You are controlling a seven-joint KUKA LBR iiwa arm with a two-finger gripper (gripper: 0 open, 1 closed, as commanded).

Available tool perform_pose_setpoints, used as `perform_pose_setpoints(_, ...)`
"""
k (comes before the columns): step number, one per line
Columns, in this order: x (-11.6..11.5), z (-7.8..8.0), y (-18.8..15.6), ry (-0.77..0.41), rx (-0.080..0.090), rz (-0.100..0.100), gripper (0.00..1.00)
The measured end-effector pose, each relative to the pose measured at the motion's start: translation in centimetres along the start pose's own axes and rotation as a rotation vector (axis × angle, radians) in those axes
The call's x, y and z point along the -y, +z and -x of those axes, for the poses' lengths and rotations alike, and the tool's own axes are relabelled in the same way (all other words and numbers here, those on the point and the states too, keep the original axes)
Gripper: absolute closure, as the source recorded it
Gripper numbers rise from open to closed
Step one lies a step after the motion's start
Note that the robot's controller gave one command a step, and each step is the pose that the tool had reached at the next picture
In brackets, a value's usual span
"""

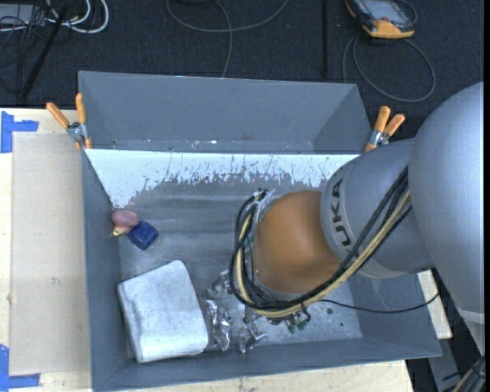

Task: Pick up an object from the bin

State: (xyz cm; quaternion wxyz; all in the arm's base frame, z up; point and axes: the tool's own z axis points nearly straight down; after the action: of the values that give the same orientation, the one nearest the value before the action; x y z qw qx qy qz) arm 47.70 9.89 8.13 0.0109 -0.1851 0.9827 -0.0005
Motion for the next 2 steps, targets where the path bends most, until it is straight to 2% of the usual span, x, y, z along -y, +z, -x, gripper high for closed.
perform_pose_setpoints(1, -0.2, -0.5, 0.3, 0.000, -0.019, 0.005, 1.00)
perform_pose_setpoints(2, -1.9, 1.0, -14.1, -0.023, -0.013, 0.005, 1.00)
